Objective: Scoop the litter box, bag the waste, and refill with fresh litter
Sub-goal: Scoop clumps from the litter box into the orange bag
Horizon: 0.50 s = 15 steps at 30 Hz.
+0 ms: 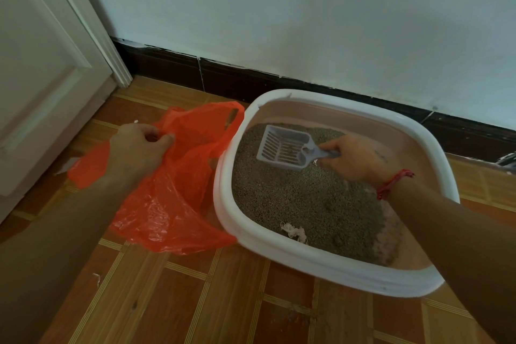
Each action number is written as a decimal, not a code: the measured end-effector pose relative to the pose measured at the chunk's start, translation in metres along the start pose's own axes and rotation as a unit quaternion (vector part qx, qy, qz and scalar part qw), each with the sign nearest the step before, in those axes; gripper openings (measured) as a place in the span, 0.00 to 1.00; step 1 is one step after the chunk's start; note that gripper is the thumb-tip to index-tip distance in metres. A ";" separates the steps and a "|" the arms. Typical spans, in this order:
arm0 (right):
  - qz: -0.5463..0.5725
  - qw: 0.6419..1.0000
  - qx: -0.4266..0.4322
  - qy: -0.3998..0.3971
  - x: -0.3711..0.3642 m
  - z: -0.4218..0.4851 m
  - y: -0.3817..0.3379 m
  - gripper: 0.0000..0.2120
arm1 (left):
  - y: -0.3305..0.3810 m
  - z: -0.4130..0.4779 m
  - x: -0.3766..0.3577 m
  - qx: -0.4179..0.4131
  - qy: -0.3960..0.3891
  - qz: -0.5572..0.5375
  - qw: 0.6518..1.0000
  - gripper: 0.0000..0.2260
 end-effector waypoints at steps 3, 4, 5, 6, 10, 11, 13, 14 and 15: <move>-0.009 1.000 -0.013 0.000 0.007 -0.005 -0.003 0.14 | 0.001 -0.002 0.002 -0.003 0.004 0.008 1.000 0.07; -0.019 1.000 -0.010 -0.004 0.008 -0.006 -0.005 0.15 | 0.001 -0.003 0.002 -0.005 0.006 0.012 1.000 0.07; -0.022 1.000 -0.007 -0.009 0.008 -0.007 -0.006 0.15 | 0.001 -0.003 0.002 -0.007 0.008 0.017 1.000 0.07; -0.016 1.000 -0.006 -0.008 0.008 -0.008 -0.007 0.15 | 0.001 -0.003 0.002 -0.009 0.009 0.020 1.000 0.08; -0.005 1.000 -0.006 0.002 0.009 -0.011 -0.009 0.15 | 0.001 -0.004 0.002 -0.016 0.011 0.027 0.999 0.09; -0.006 1.000 -0.003 -0.002 0.009 -0.011 -0.010 0.15 | 0.001 -0.004 0.002 -0.017 0.011 0.029 0.999 0.10; -0.004 1.000 -0.001 0.000 0.009 -0.013 -0.014 0.15 | -0.001 -0.003 0.003 -0.016 0.009 0.026 1.000 0.10; -0.008 1.000 0.000 0.002 0.010 -0.014 -0.015 0.15 | -0.001 -0.003 0.002 -0.015 0.008 0.024 1.000 0.10; -0.014 1.000 0.003 0.001 0.010 -0.014 -0.016 0.15 | -0.001 -0.002 0.002 -0.012 0.007 0.023 1.000 0.10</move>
Point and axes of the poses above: each hand's wrist, its own z-axis towards the middle knuckle, its own x-axis out of the back of the hand, y = z × x, the point moved 3 cm from there along z, towards the middle knuckle, and after that the axes turned 9 degrees about x, right-handed, at the moved point
